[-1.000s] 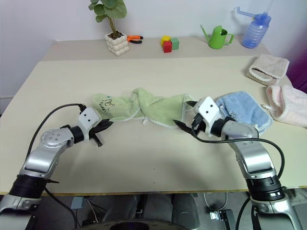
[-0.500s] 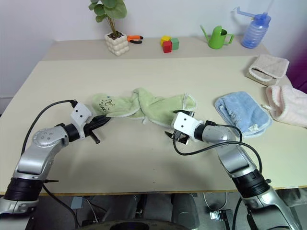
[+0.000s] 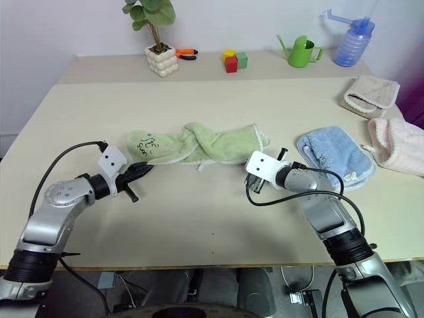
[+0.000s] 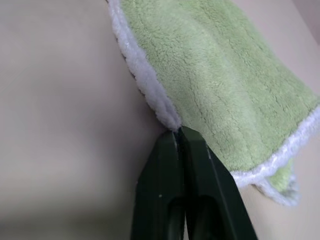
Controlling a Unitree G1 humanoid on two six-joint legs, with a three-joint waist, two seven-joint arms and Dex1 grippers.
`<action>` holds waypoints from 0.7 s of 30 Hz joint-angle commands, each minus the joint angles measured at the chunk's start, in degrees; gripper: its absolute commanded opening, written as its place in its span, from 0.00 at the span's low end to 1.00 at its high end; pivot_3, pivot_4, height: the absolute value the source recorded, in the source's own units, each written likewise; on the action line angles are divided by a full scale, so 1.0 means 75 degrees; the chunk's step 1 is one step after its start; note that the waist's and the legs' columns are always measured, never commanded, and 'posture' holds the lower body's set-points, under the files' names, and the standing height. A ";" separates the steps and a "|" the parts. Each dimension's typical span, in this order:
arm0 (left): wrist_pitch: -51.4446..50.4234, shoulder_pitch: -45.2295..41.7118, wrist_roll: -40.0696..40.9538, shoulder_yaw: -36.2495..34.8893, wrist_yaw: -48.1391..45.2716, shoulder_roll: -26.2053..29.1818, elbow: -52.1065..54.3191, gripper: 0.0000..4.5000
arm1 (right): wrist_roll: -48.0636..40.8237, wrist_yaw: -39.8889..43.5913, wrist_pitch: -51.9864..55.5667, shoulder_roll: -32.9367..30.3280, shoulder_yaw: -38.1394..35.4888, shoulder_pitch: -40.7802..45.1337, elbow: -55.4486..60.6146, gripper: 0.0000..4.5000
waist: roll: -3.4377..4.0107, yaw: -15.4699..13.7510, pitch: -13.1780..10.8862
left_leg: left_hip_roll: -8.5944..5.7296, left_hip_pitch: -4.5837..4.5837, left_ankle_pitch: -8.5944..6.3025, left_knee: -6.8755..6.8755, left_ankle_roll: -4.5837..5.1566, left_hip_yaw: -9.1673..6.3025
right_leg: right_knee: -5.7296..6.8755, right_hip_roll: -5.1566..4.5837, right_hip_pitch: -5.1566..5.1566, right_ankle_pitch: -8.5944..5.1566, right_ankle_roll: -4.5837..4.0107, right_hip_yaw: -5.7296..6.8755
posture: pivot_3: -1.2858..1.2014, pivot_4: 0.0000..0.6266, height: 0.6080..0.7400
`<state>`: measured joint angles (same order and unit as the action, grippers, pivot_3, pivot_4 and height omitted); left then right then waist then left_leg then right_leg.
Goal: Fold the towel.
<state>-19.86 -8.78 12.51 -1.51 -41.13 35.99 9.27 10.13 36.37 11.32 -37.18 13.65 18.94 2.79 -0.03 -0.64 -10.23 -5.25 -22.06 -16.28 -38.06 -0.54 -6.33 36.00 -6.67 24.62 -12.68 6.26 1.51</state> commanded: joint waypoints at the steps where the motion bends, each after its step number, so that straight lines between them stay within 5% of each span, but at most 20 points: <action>1: 0.0003 0.0045 0.0005 -0.0196 -0.0029 0.0171 0.0252 0.00 | -0.0021 -0.0004 -0.0190 -0.0106 -0.0341 0.0123 0.0071 0.00 | 0.0000 0.0000 0.0000 | 0.0000 0.0000 0.0000 0.0000 0.0000 0.0000 | 0.0000 0.0000 0.0000 0.0000 0.0000 0.0000 | 0.52 0.24 0.94; 7: 0.0013 0.0133 0.0045 -0.0309 -0.0005 0.0300 0.0270 0.00 | -0.0291 0.0348 -0.0256 -0.0270 -0.0574 0.0070 0.0261 0.00 | 0.0000 0.0000 0.0000 | -0.0001 0.0000 0.0000 0.0000 0.0001 0.0001 | 0.0000 -0.0001 0.0000 0.0000 0.0000 0.0000 | 0.52 0.24 0.94; 10: 0.0040 0.0177 0.0053 -0.0311 -0.0001 0.0325 0.0266 0.00 | -0.0653 0.0818 -0.0094 -0.0327 -0.0602 -0.0060 0.0597 0.20 | 0.0000 -0.0007 0.0000 | 0.0000 -0.0001 -0.0001 0.0000 0.0001 -0.0001 | -0.0001 -0.0001 -0.0001 0.0000 0.0000 0.0001 | 0.52 0.24 0.94; 15: 0.0063 0.0139 0.0028 -0.0244 0.0018 0.0273 0.0237 0.00 | -0.0224 0.0505 -0.0245 -0.0115 -0.0361 0.0008 0.0557 0.74 | 0.0000 0.0009 0.0000 | 0.0002 -0.0001 -0.0001 0.0001 0.0001 -0.0001 | -0.0001 0.0001 0.0000 0.0000 0.0000 0.0000 | 0.52 0.24 0.94; 21: 0.0084 0.0132 0.0012 -0.0186 0.0033 0.0221 0.0240 0.00 | 0.0370 0.0074 -0.0559 0.0307 0.0038 0.0206 0.0293 0.74 | 0.0000 0.0006 0.0000 | 0.0001 -0.0001 0.0000 0.0001 0.0000 -0.0001 | 0.0000 0.0000 0.0001 0.0000 0.0000 0.0000 | 0.52 0.24 0.94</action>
<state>-19.78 -7.28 12.50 -1.97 -41.05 37.55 9.45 12.15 38.02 8.29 -35.25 13.99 19.28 4.49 -0.03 -0.59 -10.23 -5.24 -22.07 -16.28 -38.05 -0.54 -6.33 36.00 -6.67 24.63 -12.68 6.26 1.51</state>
